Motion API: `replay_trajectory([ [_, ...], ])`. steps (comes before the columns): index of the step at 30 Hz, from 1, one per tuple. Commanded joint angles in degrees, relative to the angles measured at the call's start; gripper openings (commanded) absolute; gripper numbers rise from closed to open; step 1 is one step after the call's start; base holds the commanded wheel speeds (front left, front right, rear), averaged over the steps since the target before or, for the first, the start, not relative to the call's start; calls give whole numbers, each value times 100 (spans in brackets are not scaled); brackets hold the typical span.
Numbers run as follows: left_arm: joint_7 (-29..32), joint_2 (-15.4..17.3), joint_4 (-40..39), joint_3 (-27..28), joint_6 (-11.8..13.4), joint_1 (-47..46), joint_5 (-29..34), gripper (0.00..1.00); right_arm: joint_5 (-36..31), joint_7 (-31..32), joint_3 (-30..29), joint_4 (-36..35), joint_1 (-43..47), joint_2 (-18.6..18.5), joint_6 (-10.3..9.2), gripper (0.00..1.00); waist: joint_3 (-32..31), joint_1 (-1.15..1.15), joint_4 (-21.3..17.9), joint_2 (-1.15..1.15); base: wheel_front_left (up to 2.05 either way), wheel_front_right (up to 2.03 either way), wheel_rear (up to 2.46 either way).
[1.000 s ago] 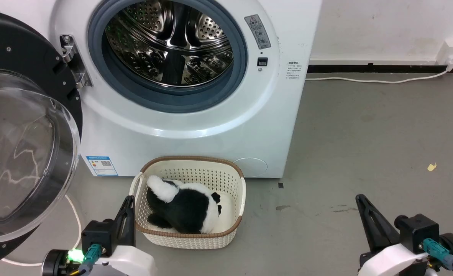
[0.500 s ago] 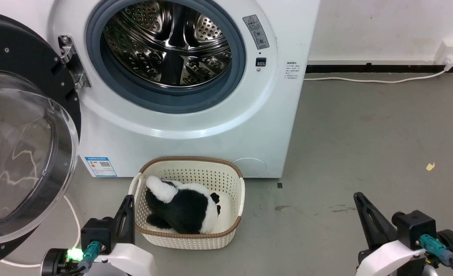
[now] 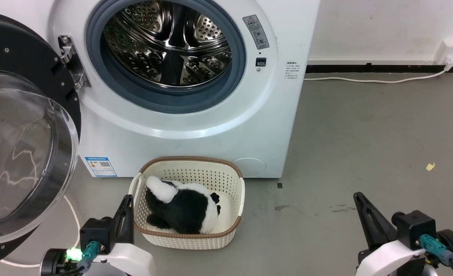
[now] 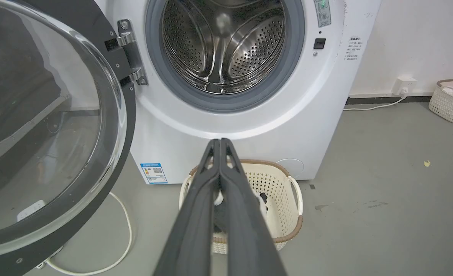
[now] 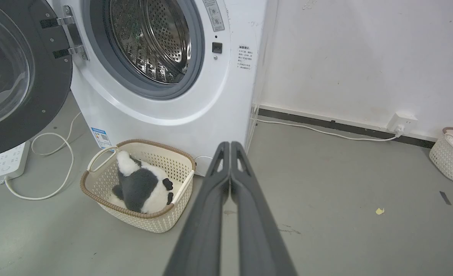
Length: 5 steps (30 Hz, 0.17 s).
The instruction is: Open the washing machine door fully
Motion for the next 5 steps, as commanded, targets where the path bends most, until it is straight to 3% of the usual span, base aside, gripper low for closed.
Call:
replay_trajectory([
  [1, 2, 2, -24, -2, -24, -87, 50, 0, -43, 4, -3, 9, -70, 25, 5, 0, 0, 0, 0, 0, 0, 0, 0],
  [5, 2, 2, -24, -2, -24, -87, 50, 0, -43, 4, -3, 9, -70, 25, 5, 0, 0, 0, 0, 0, 0, 0, 0],
])
